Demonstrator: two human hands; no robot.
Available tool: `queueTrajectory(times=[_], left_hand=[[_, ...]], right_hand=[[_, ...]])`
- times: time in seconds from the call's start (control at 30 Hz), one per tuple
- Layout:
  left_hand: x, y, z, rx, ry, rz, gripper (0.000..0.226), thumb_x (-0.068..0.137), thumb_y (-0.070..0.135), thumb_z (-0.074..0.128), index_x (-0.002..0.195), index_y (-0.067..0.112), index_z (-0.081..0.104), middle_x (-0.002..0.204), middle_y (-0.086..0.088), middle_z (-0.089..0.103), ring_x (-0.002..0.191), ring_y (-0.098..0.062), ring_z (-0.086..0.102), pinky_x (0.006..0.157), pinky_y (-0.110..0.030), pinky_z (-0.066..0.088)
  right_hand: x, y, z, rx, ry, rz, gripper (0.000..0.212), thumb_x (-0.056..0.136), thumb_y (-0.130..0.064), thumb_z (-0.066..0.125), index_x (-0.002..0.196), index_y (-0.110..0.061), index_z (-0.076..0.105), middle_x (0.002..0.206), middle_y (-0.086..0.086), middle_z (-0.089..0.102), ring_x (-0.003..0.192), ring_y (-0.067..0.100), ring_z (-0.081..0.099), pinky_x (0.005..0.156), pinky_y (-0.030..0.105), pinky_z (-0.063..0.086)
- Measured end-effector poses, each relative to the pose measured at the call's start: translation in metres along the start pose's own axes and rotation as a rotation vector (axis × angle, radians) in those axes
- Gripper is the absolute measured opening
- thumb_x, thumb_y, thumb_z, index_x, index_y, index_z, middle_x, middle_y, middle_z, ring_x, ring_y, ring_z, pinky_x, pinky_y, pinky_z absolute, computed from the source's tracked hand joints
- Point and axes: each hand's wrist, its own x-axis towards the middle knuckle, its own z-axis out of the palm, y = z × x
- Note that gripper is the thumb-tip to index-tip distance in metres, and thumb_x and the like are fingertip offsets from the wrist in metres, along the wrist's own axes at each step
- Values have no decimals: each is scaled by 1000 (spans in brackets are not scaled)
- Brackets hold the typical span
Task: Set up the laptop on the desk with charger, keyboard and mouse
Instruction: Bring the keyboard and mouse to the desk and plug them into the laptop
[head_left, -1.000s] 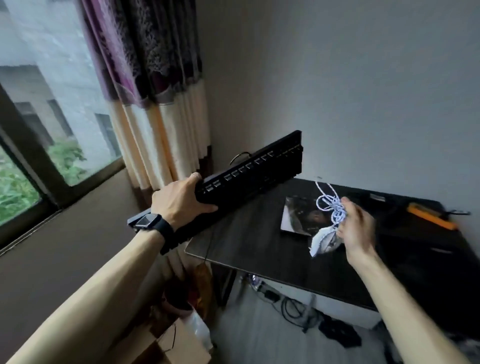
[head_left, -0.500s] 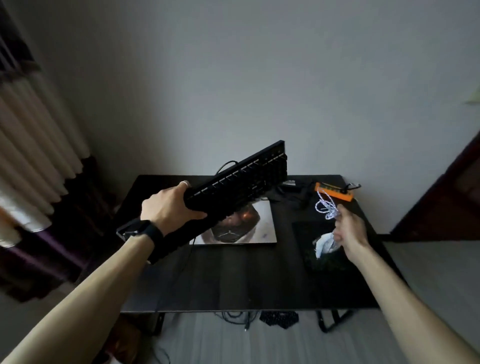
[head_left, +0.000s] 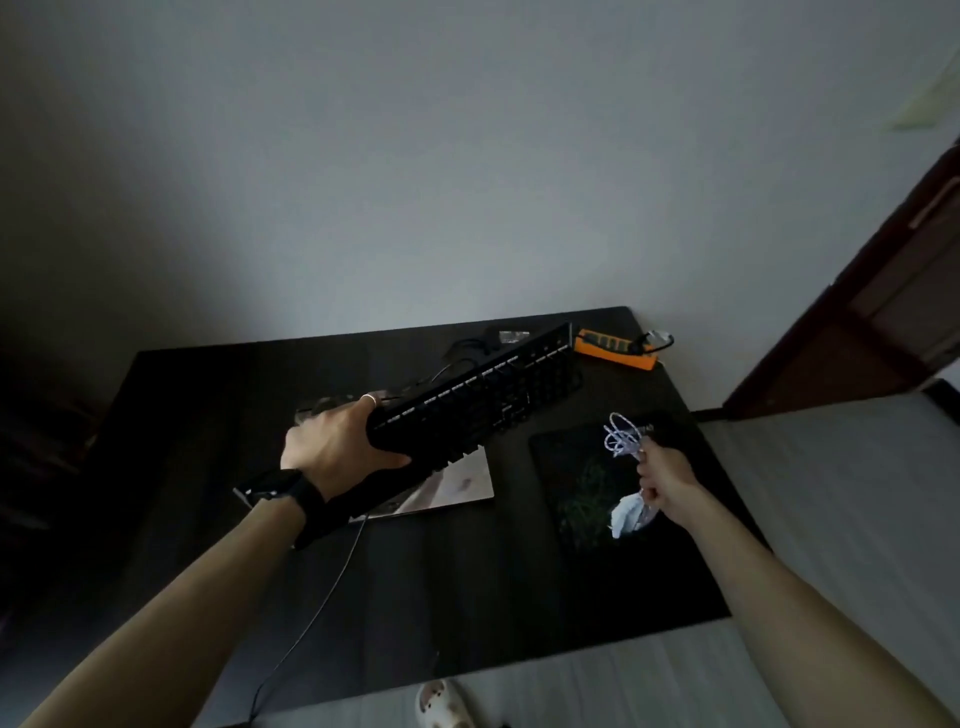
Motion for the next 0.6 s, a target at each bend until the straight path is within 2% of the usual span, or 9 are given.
queueTrajectory(times=[0.2, 0.3, 0.37, 0.47, 0.6], left_hand=[[41, 7, 27, 43, -103, 0, 70, 62, 73, 67, 122, 41, 50, 118, 10, 66, 104, -22, 64, 77, -35, 50], [51, 11, 38, 77, -127, 10, 66, 65, 73, 66, 119, 38, 51, 116, 11, 66, 103, -20, 64, 71, -32, 47], [58, 13, 47, 77, -137, -3, 64, 65, 72, 66, 116, 37, 51, 114, 12, 67, 102, -19, 64, 69, -32, 46], [61, 13, 59, 41, -169, -53, 62, 62, 72, 65, 112, 39, 51, 109, 14, 68, 99, -16, 64, 74, -32, 49], [62, 15, 64, 41, -179, -93, 66, 64, 69, 67, 122, 43, 50, 115, 16, 66, 107, -14, 63, 73, -31, 44]], right_hand=[[47, -15, 19, -31, -39, 17, 37, 102, -38, 49, 71, -17, 51, 65, 1, 46, 52, 14, 35, 52, 29, 27], [67, -19, 31, -116, -60, -39, 39, 103, -41, 46, 76, -15, 55, 71, 1, 54, 60, 15, 44, 56, 30, 32], [85, -19, 39, -249, -73, -83, 38, 104, -43, 43, 90, -14, 61, 84, 2, 61, 73, 18, 54, 64, 33, 42], [114, -11, 43, -458, -119, -122, 39, 105, -42, 40, 111, -10, 62, 106, 5, 68, 101, 25, 63, 90, 44, 50], [133, -12, 36, -789, -76, -160, 32, 100, -31, 42, 97, -6, 62, 104, 17, 64, 89, 32, 59, 84, 42, 50]])
